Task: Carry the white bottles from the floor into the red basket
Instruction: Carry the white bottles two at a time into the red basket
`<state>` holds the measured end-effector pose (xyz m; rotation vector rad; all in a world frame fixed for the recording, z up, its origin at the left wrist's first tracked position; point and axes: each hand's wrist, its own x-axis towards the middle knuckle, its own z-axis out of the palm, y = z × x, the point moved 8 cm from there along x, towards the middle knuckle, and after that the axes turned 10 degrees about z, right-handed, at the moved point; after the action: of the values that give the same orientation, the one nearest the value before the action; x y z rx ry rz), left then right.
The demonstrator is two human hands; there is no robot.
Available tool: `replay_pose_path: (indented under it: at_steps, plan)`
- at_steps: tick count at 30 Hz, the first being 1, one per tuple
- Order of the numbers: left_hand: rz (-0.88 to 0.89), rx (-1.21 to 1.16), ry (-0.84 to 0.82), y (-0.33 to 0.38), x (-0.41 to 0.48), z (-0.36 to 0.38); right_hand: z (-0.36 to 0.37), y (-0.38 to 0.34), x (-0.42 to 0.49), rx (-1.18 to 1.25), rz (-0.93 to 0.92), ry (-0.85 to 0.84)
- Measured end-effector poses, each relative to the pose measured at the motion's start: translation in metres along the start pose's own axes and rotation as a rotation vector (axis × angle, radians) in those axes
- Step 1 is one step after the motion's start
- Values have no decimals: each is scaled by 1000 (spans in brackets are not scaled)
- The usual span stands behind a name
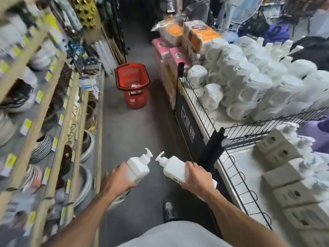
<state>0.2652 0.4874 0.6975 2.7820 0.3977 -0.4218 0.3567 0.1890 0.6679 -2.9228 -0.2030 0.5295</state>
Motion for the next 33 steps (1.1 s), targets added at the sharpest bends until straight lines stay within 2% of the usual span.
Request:
replay_pose_path:
  at_steps: [15, 22, 33]
  plan:
    - [-143, -114, 60, -40, 89, -51, -58, -80, 148, -12, -134, -16]
    - [-161, -192, 84, -85, 127, -68, -50, -126, 176, -37, -118, -51]
    - [-119, -163, 136, -148, 209, -127, -66, -196, 232, -23, -46, -9]
